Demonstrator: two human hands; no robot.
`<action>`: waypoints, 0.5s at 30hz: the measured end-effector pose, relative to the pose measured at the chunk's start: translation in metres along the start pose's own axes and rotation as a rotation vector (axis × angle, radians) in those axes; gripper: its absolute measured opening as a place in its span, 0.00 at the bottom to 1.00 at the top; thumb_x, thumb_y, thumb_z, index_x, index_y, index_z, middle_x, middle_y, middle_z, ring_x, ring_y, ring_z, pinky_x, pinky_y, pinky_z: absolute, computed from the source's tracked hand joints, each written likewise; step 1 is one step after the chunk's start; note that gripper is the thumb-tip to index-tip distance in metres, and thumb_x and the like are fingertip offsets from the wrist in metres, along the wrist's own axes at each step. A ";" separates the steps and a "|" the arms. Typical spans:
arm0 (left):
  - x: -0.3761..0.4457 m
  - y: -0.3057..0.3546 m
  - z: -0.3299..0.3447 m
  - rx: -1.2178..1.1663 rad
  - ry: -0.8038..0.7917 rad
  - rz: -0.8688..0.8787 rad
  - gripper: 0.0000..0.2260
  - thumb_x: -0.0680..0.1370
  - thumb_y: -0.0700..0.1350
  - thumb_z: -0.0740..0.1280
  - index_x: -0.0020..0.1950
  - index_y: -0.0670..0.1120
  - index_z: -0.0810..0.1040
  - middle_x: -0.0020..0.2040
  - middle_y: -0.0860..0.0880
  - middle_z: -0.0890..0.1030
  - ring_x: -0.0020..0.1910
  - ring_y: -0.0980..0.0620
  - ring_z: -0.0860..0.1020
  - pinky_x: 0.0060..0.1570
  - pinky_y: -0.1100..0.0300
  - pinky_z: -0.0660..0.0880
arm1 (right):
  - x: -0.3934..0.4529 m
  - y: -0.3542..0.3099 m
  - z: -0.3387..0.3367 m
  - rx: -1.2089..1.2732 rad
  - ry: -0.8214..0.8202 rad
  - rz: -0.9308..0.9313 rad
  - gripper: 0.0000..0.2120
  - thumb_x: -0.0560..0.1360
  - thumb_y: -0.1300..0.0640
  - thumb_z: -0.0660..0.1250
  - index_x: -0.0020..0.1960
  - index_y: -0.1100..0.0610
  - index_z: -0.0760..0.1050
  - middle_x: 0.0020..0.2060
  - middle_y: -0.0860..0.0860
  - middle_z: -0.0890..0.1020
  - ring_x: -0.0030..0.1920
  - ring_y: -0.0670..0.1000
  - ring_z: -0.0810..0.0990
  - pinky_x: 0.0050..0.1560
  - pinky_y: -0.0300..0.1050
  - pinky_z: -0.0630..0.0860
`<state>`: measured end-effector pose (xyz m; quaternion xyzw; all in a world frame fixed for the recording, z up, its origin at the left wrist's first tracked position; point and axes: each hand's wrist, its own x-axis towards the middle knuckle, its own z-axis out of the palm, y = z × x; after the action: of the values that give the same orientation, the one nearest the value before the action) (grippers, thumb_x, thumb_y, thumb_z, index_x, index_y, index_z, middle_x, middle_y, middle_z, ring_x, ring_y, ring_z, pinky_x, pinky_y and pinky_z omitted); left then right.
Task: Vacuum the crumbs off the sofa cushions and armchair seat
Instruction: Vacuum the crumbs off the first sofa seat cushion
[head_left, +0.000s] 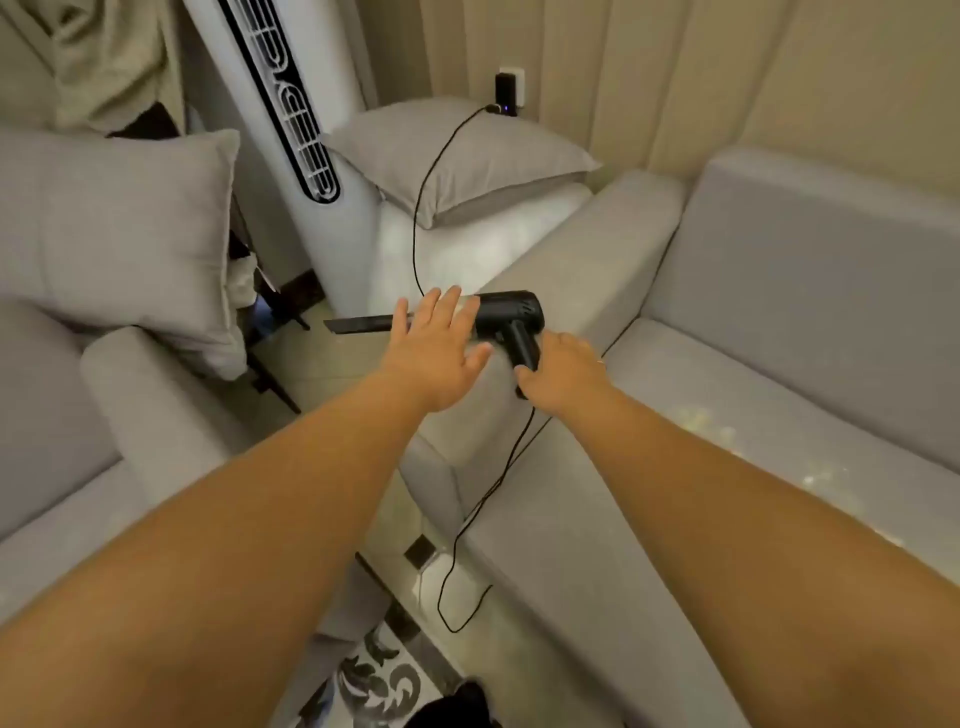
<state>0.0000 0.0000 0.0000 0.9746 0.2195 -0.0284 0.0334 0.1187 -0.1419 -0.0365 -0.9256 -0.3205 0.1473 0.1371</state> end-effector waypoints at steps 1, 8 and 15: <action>0.002 0.002 0.014 -0.005 0.031 -0.006 0.31 0.85 0.62 0.47 0.86 0.52 0.45 0.86 0.49 0.44 0.84 0.47 0.41 0.80 0.40 0.36 | 0.007 0.002 0.015 0.040 0.030 0.001 0.25 0.81 0.43 0.64 0.72 0.56 0.70 0.66 0.57 0.76 0.67 0.61 0.73 0.65 0.55 0.74; 0.019 0.016 0.084 -0.018 0.219 -0.076 0.31 0.85 0.62 0.48 0.86 0.52 0.47 0.85 0.49 0.46 0.84 0.48 0.42 0.80 0.40 0.37 | 0.052 0.016 0.073 0.295 0.156 0.084 0.20 0.77 0.41 0.69 0.60 0.54 0.77 0.51 0.54 0.81 0.48 0.57 0.82 0.49 0.51 0.82; 0.013 0.048 0.084 0.013 0.398 -0.017 0.30 0.86 0.62 0.49 0.85 0.51 0.49 0.85 0.48 0.48 0.84 0.46 0.45 0.80 0.40 0.41 | 0.019 0.063 0.046 0.984 0.197 0.165 0.11 0.73 0.54 0.74 0.48 0.55 0.74 0.46 0.56 0.82 0.47 0.57 0.82 0.54 0.53 0.83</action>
<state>0.0287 -0.0441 -0.0823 0.9593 0.2298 0.1631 -0.0173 0.1515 -0.1702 -0.1040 -0.7833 -0.1245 0.2030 0.5742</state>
